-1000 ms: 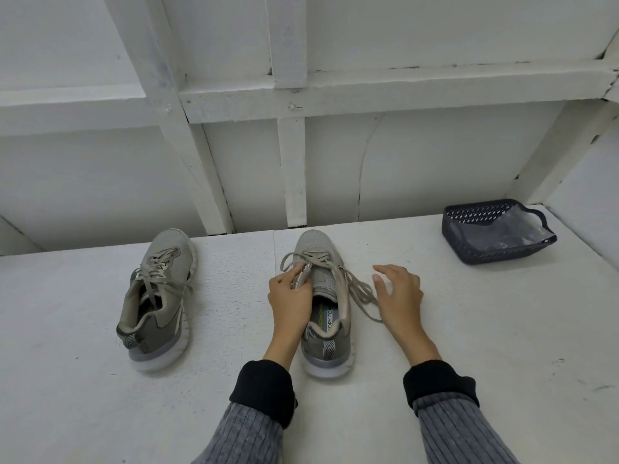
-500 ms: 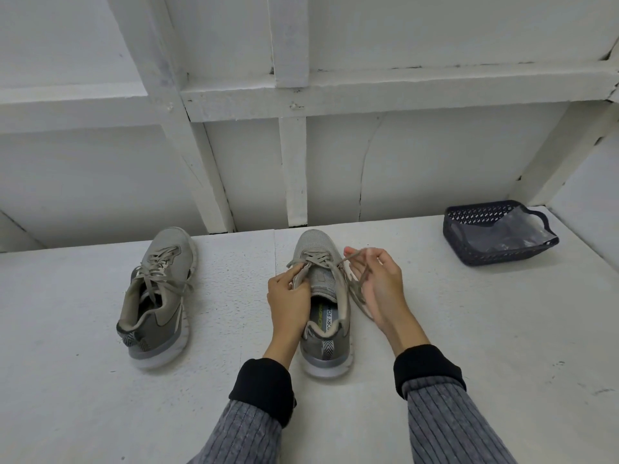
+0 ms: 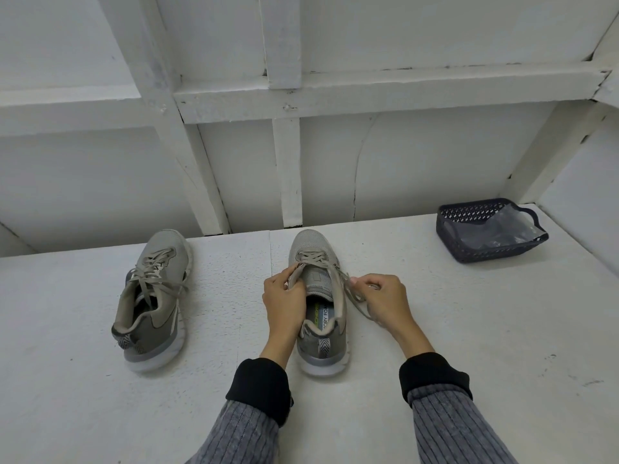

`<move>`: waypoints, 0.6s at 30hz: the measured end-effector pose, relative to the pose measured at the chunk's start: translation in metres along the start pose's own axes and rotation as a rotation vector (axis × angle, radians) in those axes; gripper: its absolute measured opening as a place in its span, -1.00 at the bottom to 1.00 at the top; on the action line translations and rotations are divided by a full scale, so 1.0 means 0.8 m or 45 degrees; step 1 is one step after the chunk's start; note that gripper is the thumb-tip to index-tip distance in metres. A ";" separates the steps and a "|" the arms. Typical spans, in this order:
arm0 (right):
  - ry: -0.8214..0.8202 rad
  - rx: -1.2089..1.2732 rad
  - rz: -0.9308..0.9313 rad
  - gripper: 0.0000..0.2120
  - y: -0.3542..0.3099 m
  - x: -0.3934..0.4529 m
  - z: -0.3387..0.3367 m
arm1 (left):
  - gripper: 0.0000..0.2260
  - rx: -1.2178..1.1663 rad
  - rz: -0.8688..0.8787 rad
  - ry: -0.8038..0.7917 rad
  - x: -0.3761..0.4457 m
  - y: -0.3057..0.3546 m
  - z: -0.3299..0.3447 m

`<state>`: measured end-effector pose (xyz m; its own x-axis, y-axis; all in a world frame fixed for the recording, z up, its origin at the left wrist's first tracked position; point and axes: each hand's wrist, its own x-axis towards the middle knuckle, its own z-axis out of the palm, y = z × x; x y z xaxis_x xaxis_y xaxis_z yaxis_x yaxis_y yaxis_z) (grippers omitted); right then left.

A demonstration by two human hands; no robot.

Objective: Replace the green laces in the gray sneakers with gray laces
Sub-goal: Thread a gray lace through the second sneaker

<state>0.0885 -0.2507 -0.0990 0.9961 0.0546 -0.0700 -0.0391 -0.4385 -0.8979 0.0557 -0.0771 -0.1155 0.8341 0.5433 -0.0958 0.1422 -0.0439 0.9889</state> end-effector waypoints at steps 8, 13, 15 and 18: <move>0.174 -0.247 0.100 -0.79 0.006 0.011 0.009 | -0.65 0.081 -0.025 -0.031 0.003 -0.006 0.000; 0.133 -0.208 0.194 -0.74 0.015 0.011 0.000 | -0.65 0.040 -0.003 -0.023 0.000 -0.001 -0.001; 0.129 -0.383 0.194 -0.81 0.014 0.015 -0.006 | -0.64 0.036 0.009 -0.018 0.000 0.001 -0.001; 0.182 -0.556 0.083 -0.88 0.010 0.029 0.002 | -0.66 0.043 0.026 -0.019 -0.001 0.001 -0.001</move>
<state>0.1109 -0.2513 -0.1089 0.9948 -0.0965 -0.0318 -0.0952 -0.7753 -0.6244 0.0548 -0.0772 -0.1143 0.8449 0.5292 -0.0779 0.1431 -0.0833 0.9862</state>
